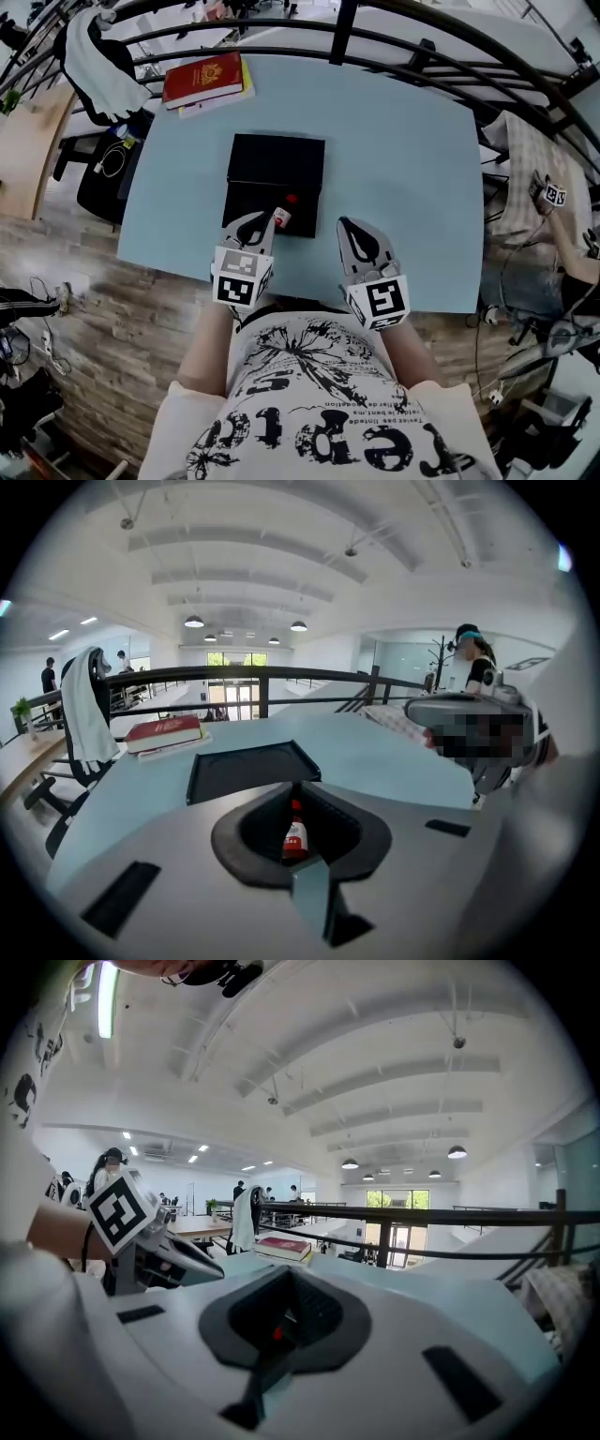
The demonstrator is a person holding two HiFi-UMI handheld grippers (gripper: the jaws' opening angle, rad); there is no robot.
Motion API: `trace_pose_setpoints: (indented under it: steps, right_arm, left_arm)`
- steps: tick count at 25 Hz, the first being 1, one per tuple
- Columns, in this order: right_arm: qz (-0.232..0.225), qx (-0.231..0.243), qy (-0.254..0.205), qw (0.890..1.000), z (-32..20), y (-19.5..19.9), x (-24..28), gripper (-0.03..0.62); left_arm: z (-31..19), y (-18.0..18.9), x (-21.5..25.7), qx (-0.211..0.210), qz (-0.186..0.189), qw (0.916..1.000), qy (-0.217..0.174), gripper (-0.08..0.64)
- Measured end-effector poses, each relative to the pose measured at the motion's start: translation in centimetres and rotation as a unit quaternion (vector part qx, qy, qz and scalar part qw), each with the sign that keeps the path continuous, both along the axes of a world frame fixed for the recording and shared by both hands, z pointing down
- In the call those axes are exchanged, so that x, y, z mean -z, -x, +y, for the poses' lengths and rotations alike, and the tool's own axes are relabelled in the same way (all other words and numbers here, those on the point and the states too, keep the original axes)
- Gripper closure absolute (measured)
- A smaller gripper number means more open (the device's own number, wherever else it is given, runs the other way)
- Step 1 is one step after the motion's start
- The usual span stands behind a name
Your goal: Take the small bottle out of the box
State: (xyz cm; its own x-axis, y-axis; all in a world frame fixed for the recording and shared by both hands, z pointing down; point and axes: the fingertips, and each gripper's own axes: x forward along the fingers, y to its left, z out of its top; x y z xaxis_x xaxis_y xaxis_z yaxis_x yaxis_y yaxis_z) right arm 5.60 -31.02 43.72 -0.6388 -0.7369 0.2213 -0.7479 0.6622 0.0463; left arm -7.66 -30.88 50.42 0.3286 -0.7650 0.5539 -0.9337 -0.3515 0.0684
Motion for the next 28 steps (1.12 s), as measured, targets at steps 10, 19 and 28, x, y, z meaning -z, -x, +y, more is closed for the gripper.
trace_pose_setpoints:
  steps: [10, 19, 28]
  right_arm:
    - [0.005, 0.006, 0.033, 0.999, -3.7, -0.9, -2.7, 0.581]
    - [0.008, -0.043, 0.048, 0.998, -5.0, -1.3, -3.0, 0.581]
    - [0.019, -0.089, 0.053, 0.994, -5.3, -2.3, -3.1, 0.581]
  left_arm:
    - [-3.2, -1.3, -9.9, -0.047, -0.041, 0.9847, 0.163, 0.371]
    - [-4.9, -2.1, -14.9, -0.131, -0.101, 0.957, 0.238, 0.313]
    - [-4.3, -3.7, -17.8, -0.205, -0.104, 0.9291, 0.29, 0.305]
